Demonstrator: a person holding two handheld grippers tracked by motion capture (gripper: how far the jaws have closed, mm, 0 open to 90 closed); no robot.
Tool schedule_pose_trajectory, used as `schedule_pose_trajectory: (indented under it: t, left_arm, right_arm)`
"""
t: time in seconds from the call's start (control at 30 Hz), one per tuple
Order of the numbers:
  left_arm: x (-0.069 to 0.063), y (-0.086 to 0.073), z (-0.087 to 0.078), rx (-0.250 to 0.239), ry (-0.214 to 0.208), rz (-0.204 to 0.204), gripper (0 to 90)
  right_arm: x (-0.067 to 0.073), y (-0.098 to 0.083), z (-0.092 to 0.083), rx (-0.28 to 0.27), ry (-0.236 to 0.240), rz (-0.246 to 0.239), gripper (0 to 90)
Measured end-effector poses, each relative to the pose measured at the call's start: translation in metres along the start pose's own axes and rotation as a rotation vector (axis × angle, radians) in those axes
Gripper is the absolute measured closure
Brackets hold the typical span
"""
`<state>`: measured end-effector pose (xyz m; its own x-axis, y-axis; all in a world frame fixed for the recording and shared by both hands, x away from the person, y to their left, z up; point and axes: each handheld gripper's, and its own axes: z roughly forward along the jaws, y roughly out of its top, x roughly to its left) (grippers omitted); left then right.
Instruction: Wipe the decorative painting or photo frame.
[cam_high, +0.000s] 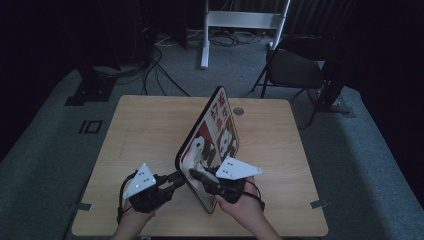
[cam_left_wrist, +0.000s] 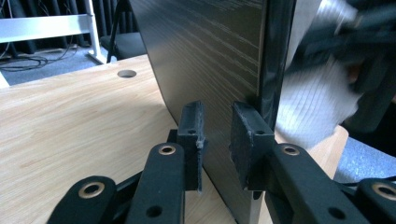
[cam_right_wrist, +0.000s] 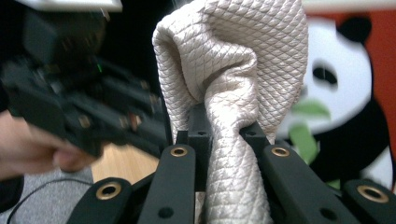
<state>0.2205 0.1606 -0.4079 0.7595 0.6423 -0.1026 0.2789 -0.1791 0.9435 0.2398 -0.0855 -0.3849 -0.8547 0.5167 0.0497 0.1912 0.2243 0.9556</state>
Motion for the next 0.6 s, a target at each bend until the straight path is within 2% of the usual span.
schedule_pose_trajectory:
  t: [0.37,0.6]
  left_arm:
    - [-0.005,0.000,0.002,0.003,-0.018,0.003,74.8]
    - [-0.010,0.000,0.005,0.002,-0.035,0.012,74.7]
  right_arm:
    - [-0.006,-0.054,-0.007,0.102,-0.002,0.068,80.2]
    - [-0.013,-0.085,-0.012,0.159,-0.021,0.127,80.2]
